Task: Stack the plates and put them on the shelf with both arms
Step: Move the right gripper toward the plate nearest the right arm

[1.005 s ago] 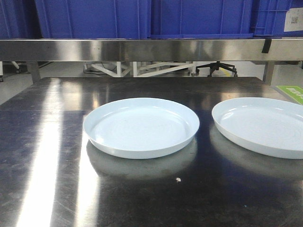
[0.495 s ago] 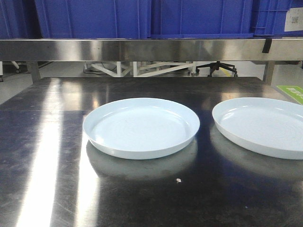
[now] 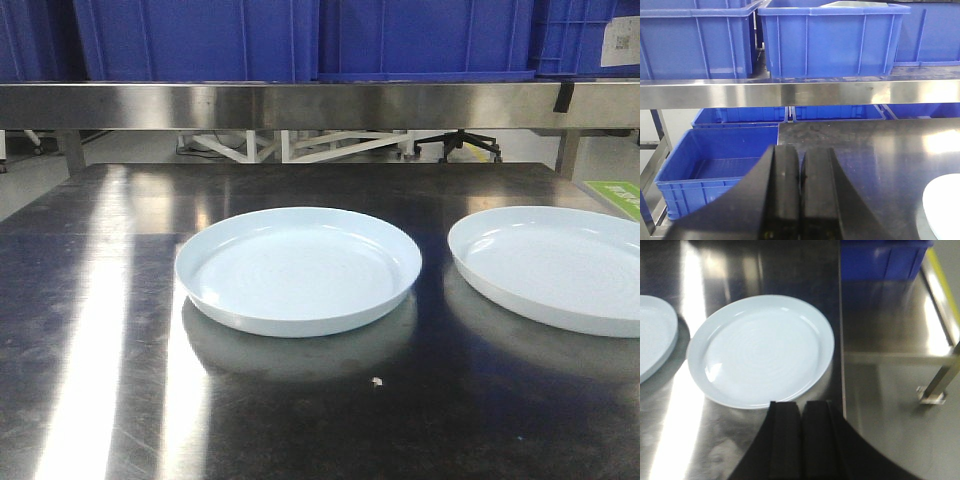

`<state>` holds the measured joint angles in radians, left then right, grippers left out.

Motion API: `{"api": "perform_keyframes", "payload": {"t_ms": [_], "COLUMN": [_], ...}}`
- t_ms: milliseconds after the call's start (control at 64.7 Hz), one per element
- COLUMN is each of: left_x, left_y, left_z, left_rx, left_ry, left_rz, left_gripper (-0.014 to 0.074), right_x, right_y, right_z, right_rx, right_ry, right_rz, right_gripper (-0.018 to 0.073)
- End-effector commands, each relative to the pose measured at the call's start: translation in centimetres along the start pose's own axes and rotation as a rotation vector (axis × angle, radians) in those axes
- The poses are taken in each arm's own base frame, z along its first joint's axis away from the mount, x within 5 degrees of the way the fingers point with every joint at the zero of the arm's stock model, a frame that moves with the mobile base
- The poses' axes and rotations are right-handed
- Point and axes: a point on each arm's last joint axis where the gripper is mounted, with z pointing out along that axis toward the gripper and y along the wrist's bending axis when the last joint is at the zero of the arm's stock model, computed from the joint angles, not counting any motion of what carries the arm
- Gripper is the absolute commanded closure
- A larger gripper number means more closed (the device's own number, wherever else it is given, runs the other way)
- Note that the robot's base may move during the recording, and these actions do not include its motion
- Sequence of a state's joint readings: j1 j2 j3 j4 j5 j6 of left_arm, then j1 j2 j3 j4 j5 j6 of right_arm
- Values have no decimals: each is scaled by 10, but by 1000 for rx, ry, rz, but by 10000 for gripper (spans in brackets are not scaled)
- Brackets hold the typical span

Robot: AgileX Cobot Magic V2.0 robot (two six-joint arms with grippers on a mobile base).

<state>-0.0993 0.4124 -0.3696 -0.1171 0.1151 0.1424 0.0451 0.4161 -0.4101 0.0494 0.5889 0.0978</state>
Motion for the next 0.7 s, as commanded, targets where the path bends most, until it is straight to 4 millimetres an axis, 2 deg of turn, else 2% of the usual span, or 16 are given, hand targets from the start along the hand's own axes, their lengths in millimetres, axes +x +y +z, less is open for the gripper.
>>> {"api": "perform_keyframes", "payload": {"t_ms": [0,124,278,464,680], "left_x": [-17,-17,-17,-17,-17], "left_y": [2,2,2,2,2], "left_z": [-1,-1,-1,-1,-1], "left_rx": [-14,-14,-14,-14,-14], "left_ry": [-110,-110,-110,-110,-110], "left_rz": [-11,-11,-11,-11,-11], "left_gripper": [514,514,514,514,514], "right_x": [-27,-39,-45,-54,-86], "right_y": [6,10,9,10,6], "right_z": [2,16,35,71,111], "right_rx": [-32,-45,-29,-4,34], "right_ry": [-19,41,114,282,373], "right_rz": [56,95,100,106,125], "right_gripper": [512,512,510,510,510]}}
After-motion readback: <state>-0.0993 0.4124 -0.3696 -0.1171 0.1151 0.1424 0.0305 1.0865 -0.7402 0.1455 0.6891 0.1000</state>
